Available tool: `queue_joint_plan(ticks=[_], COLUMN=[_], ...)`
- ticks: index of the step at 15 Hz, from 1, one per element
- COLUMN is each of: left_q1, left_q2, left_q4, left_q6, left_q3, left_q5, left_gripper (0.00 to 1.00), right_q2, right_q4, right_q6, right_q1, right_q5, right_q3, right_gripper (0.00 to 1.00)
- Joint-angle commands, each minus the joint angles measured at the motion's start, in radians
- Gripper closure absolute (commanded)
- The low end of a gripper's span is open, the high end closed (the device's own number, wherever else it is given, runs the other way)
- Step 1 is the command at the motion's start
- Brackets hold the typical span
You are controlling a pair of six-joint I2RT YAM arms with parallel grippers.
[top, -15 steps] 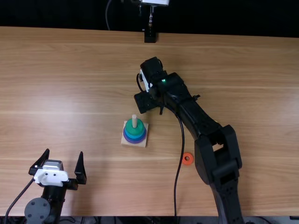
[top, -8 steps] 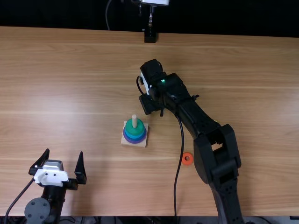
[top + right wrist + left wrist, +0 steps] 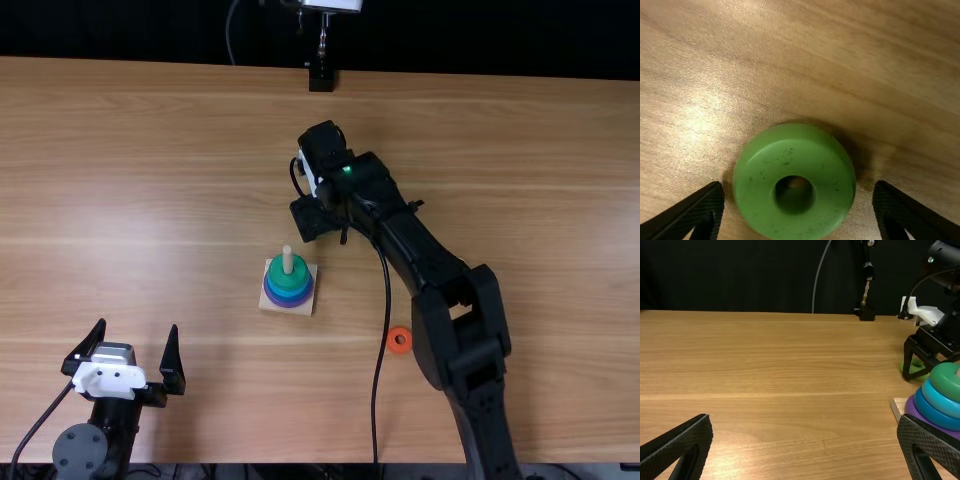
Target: Build the Hanoi tower: stack the rings onto the peg from bottom to top in this color order: purple, dark blue, light blue, dark green, light green, yellow, orange.
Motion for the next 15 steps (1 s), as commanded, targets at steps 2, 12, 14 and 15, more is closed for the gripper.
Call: queue_joint_plan(ticks=[2, 12, 14, 15], left_q1=[0.01, 0.01, 0.01, 0.01], left_q2=[-0.012, -0.012, -0.012, -0.012], left_q4=[-0.014, -0.012, -0.012, -0.012], left_q6=[0.003, 0.003, 0.003, 0.003], left_q3=[-0.045, -0.045, -0.045, -0.045], left_q5=[0.009, 0.009, 0.009, 0.009], left_gripper=[0.0, 0.0, 0.0, 0.0], right_q2=[0.03, 0.074, 0.074, 0.074], right_q4=[0.001, -0.003, -0.007, -0.021], right_q6=[0.0, 0.0, 0.0, -0.002], right_q1=[0.018, 0.018, 0.018, 0.018], right_q5=[0.011, 0.008, 0.002, 0.002], right_q3=[0.062, 0.123, 0.12, 0.118], right_gripper=[0.0, 0.2, 0.42, 0.45])
